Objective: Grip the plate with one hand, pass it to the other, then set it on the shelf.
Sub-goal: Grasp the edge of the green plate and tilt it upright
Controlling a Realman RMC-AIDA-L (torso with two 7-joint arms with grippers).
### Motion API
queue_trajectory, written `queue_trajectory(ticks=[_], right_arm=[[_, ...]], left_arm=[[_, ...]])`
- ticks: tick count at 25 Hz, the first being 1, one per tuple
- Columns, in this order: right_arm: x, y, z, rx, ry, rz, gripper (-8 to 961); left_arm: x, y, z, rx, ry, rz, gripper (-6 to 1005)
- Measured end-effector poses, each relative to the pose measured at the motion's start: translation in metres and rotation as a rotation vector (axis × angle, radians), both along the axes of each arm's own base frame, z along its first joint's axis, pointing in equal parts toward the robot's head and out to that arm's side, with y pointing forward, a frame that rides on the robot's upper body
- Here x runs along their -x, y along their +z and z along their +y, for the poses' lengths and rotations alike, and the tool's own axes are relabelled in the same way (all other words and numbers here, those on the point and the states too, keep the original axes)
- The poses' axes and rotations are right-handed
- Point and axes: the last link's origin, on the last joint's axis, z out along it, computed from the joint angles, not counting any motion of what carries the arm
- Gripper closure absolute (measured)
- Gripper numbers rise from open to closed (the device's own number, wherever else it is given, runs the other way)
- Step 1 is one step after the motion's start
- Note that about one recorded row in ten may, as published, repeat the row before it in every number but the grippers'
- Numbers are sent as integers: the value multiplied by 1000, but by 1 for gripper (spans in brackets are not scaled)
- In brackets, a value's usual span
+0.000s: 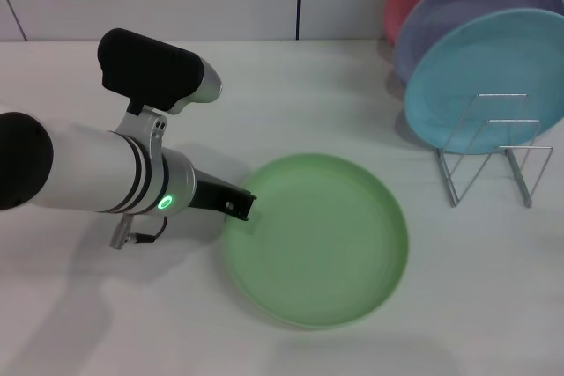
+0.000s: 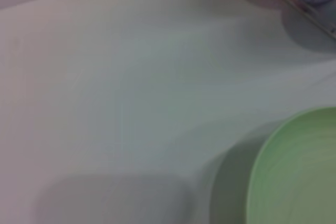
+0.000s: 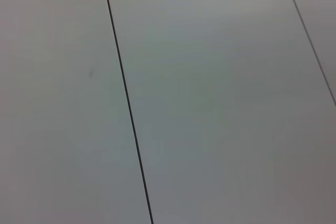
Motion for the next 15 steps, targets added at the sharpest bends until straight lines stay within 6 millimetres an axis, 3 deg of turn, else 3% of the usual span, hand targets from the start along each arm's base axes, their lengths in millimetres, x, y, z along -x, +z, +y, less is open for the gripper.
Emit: queue_trajectory(ticks=[15], right_arm=[[12, 8, 3, -28, 106, 4, 135]], left_arm=[[-23, 15, 3, -44, -92, -41, 962]])
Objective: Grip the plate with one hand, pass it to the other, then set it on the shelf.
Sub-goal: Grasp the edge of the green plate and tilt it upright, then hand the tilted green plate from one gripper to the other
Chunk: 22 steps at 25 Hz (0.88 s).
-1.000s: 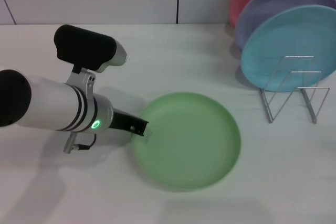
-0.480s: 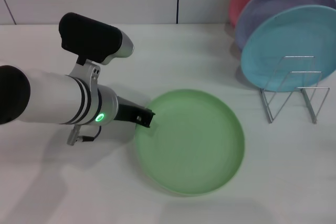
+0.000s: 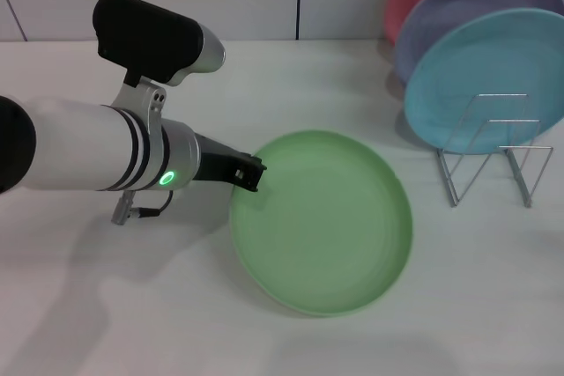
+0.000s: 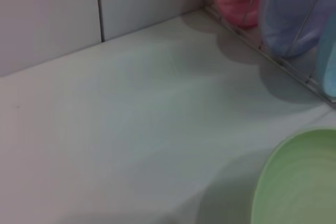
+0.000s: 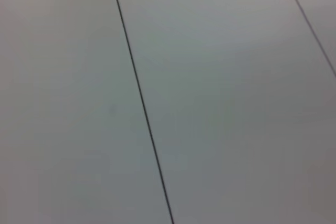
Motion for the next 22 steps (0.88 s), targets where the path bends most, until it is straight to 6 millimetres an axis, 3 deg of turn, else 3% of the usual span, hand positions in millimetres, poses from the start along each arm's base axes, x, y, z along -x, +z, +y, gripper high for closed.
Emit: queue_trajectory(ticks=[9, 14, 17, 18, 19, 22], right_arm=[[12, 4, 3, -6, 91, -29, 136], [39, 14, 15, 24, 338, -14, 136], [62, 25, 52, 183, 524, 29, 136], [87, 33, 87, 343, 617, 18, 136], [87, 33, 87, 343, 617, 18, 136], [132, 42, 132, 620, 664, -10, 136]], left_arm=[[-13, 8, 1, -17, -43, -17, 964], [-24, 21, 4, -50, -86, -32, 964], [-30, 33, 8, -90, -130, -38, 963], [-33, 41, 11, -121, -153, -46, 963], [-33, 41, 11, -121, -153, -46, 963], [-35, 50, 13, -157, -174, -55, 964]])
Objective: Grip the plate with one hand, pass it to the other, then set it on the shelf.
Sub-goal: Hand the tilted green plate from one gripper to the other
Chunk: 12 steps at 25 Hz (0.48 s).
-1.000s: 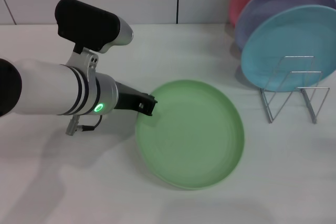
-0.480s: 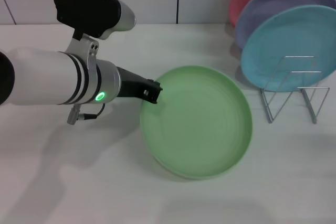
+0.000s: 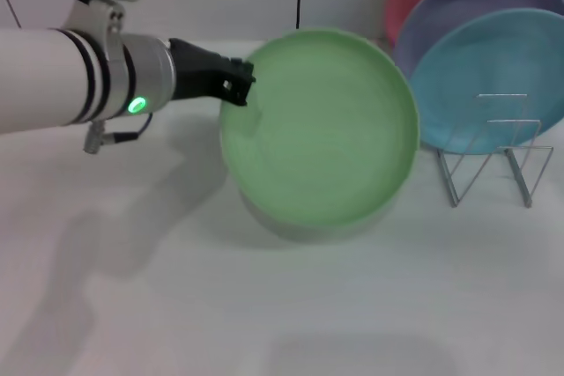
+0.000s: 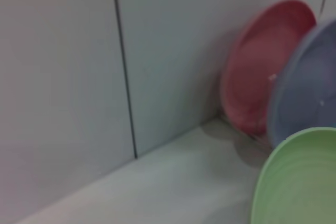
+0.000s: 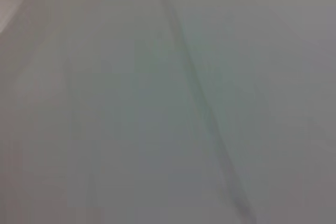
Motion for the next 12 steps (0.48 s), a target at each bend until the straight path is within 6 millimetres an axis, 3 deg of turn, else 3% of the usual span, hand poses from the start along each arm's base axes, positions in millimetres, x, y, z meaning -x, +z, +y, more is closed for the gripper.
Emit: queue_trajectory(ticks=[2, 3, 4, 6, 12], right_arm=[[27, 4, 22, 177, -17, -60, 135], [51, 9, 36, 350, -62, -103, 135], [51, 9, 36, 350, -62, -103, 135], [72, 19, 47, 525, -186, -189, 135], [91, 45, 59, 726, -451, -378, 135]], left_arm=[[-1, 9, 1, -28, -13, -7, 964], [-2, 14, 2, -43, -19, -11, 964], [-3, 17, 2, -53, -23, -13, 963], [-4, 27, 3, -86, -35, -24, 963], [-4, 35, 5, -121, -55, -22, 963]])
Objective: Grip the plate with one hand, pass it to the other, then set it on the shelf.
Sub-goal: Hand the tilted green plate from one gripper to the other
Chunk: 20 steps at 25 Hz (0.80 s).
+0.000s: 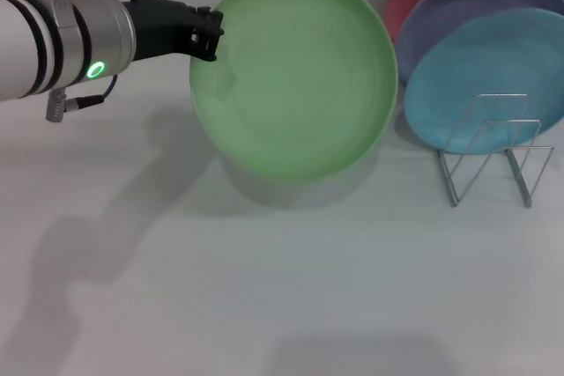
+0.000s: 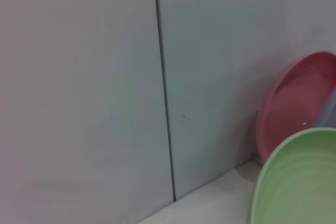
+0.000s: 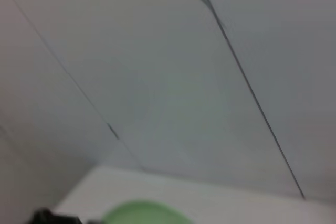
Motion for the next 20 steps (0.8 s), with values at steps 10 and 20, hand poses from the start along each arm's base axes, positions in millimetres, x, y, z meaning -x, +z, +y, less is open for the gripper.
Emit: queue_trajectory(ticks=[10, 20], right_arm=[[34, -1, 16, 123, -19, -197, 136], [21, -29, 26, 153, -39, -224, 135]], left_arm=[[-1, 10, 6, -43, -23, -5, 963], [10, -5, 6, -38, -9, -12, 963]])
